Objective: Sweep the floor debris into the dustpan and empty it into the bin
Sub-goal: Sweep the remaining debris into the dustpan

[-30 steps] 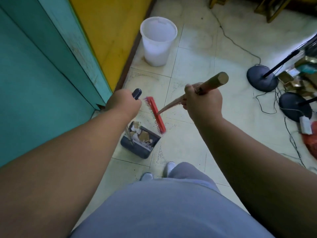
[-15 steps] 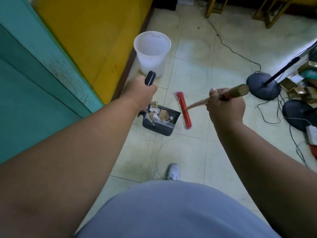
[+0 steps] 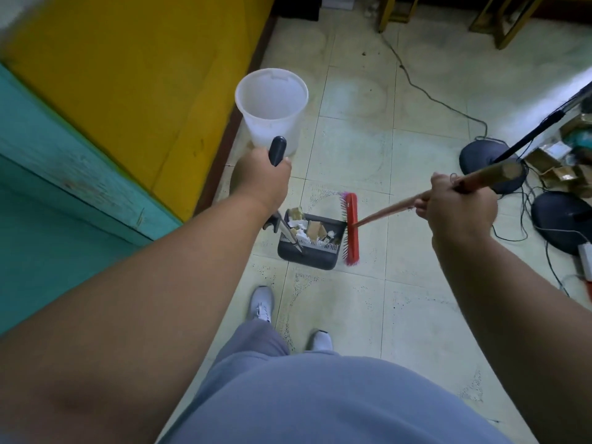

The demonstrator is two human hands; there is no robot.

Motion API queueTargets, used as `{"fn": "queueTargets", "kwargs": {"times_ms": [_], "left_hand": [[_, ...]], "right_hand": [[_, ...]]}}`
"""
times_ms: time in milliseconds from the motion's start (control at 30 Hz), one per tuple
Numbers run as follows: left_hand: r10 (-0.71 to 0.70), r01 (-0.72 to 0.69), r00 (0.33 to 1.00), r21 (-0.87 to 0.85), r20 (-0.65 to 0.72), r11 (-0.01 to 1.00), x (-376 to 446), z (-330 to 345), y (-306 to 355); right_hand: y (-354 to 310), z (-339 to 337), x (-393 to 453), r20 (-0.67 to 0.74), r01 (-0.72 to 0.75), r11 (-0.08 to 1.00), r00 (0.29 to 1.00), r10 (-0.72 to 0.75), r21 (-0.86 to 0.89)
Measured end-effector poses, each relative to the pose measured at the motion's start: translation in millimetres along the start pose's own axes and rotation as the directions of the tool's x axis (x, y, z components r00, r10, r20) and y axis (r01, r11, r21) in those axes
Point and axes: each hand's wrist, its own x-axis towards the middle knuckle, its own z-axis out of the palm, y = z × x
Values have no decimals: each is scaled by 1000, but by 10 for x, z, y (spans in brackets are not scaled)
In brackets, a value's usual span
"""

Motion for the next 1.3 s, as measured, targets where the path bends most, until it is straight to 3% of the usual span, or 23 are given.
{"fn": "queueTargets", "kwargs": {"times_ms": [333, 567, 800, 1000, 1133, 1300], "left_hand": [[40, -27, 989, -90, 144, 996, 1276, -473, 403], [121, -95, 968, -129, 220, 987, 1801, -598, 718], [151, -131, 955, -97, 255, 987, 2156, -294, 1076], [118, -101, 977, -101, 175, 990, 2528, -44, 1426], [87, -67, 985, -132, 150, 989, 2725, 87, 1748], [66, -48, 994, -192, 90, 980, 2875, 240, 2067]], "right_hand": [[-732, 798, 406, -127, 3, 1000, 992, 0, 19], [-775, 1310, 547, -118, -11, 994, 993, -1, -107], [-737, 1584, 938, -32, -5, 978, 999, -1, -209], [-961, 1766, 1684, 65, 64, 929, 997, -43, -364], [-1121, 1828, 2133, 175, 188, 849, 978, -115, -493], [-1051, 1979, 2467, 250, 206, 843, 964, -89, -497]]}}
